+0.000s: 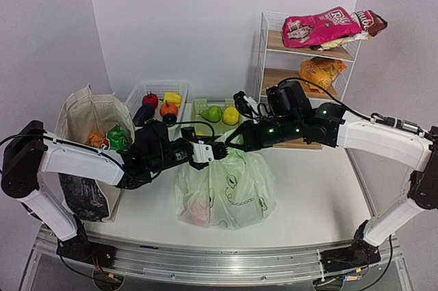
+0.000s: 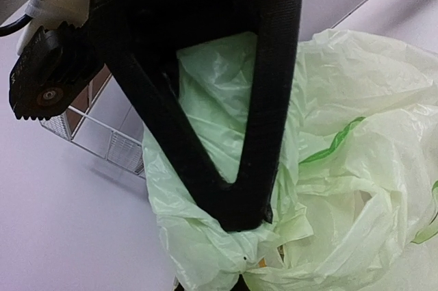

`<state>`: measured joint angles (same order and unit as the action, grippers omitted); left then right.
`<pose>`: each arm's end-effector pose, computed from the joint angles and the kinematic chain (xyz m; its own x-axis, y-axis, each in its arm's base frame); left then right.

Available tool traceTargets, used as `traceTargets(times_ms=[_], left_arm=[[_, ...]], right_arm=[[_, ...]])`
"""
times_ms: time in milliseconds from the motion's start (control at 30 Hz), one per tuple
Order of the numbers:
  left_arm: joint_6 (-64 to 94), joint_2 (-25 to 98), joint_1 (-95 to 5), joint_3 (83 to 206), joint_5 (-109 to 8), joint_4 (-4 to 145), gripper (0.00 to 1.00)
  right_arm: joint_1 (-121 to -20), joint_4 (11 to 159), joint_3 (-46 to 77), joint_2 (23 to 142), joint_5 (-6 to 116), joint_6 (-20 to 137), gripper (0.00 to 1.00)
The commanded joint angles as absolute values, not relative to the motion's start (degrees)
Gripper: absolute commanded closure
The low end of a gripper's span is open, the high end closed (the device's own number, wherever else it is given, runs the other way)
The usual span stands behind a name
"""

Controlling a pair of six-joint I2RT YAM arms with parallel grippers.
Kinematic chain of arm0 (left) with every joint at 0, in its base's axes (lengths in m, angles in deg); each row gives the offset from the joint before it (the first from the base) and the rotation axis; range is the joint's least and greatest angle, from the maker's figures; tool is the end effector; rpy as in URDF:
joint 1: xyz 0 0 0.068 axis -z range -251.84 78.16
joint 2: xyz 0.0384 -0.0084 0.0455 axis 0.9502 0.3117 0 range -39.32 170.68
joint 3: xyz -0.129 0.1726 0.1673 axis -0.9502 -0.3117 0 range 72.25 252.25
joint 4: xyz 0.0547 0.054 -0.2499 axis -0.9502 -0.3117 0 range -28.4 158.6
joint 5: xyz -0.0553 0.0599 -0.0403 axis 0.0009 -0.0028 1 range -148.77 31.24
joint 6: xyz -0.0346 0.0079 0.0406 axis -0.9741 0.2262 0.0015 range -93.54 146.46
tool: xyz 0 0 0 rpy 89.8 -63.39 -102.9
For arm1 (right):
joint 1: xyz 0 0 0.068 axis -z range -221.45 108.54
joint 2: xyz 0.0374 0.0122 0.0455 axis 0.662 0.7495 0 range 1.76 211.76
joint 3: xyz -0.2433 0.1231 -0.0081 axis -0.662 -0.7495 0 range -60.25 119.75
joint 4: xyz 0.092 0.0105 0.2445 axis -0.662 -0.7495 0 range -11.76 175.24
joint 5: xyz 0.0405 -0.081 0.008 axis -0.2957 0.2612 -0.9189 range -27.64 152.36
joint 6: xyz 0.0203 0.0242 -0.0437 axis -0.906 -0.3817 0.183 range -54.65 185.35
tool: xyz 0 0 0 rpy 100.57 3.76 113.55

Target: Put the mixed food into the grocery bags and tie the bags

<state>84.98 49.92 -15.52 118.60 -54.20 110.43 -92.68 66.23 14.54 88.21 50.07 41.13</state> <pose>0.1897 -0.2897 0.2526 0.7396 0.4230 -0.5235 0.4650 0.2411 0.8519 0.2128 0.2771 0.3307 -0.6509 -0.1703 -0.7398 -0.6682 0.5911 0.4518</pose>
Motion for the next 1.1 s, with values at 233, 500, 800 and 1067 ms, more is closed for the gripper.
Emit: traceTargets(times_ms=[233, 500, 800, 1067], left_arm=[[82.15, 47.27, -15.96, 119.38, -60.93, 112.51, 1.00], [77.35, 37.53, -18.22, 122.58, -38.38, 79.87, 0.83], [77.92, 36.62, -30.19, 138.39, -16.69, 43.06, 0.14], [61.63, 56.85, -32.00, 164.75, -12.52, 22.58, 0.36]], right_arm=[[-105.43, 99.30, -9.67, 85.09, 79.32, 81.90, 1.00], [-105.59, 111.87, -10.34, 90.56, 84.13, 95.04, 1.00], [-109.68, 112.53, -13.77, 87.93, 87.57, 106.79, 1.00], [-118.19, 107.70, -11.95, 88.01, 92.33, 116.80, 1.00]])
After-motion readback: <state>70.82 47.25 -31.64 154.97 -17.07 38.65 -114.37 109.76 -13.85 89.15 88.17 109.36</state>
